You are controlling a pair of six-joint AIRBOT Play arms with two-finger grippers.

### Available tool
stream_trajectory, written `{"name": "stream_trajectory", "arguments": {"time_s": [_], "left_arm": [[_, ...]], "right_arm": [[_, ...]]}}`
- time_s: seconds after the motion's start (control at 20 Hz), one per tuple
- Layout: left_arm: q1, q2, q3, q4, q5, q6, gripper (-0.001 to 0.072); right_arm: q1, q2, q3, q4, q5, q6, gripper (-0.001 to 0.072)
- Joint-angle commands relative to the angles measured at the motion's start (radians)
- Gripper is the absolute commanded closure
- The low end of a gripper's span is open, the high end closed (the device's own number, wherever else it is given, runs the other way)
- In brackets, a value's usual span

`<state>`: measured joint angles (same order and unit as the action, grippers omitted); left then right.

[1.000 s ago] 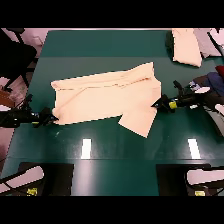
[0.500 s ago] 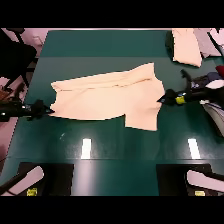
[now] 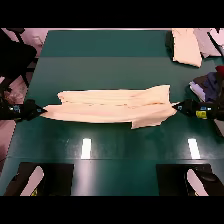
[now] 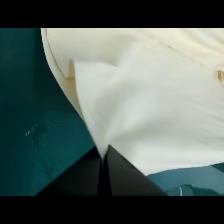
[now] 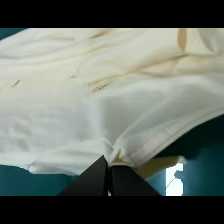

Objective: Fold the shirts.

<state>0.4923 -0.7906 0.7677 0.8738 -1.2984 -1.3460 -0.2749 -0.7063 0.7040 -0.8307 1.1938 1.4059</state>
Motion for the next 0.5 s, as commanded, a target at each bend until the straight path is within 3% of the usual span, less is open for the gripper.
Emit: {"name": "stream_trajectory", "arguments": {"time_s": [0.0,0.1,0.2,0.35,0.45], "left_arm": [[0.0,0.008,-0.017,-0.002,0.214,-0.016,0.0686],[0.0,-0.008,-0.056,-0.013,0.343,-0.013,0.0686],[-0.019,-0.085,-0.074,-0.055,0.366,0.023,0.0686],[-0.14,-0.218,-0.074,-0.072,0.457,0.045,0.0686],[-0.231,-0.296,-0.073,-0.082,0.586,0.04,0.0686]], "right_arm": [[-0.008,-0.015,-0.069,-0.006,-0.156,0.031,0.0684],[0.005,-0.13,-0.06,0.005,-0.228,-0.002,0.0684],[0.048,-0.259,-0.013,0.009,-0.292,-0.015,0.0684],[0.153,-0.43,0.103,0.002,-0.353,-0.02,0.0684],[0.208,-0.525,0.188,-0.011,-0.396,-0.019,0.0684]]}}
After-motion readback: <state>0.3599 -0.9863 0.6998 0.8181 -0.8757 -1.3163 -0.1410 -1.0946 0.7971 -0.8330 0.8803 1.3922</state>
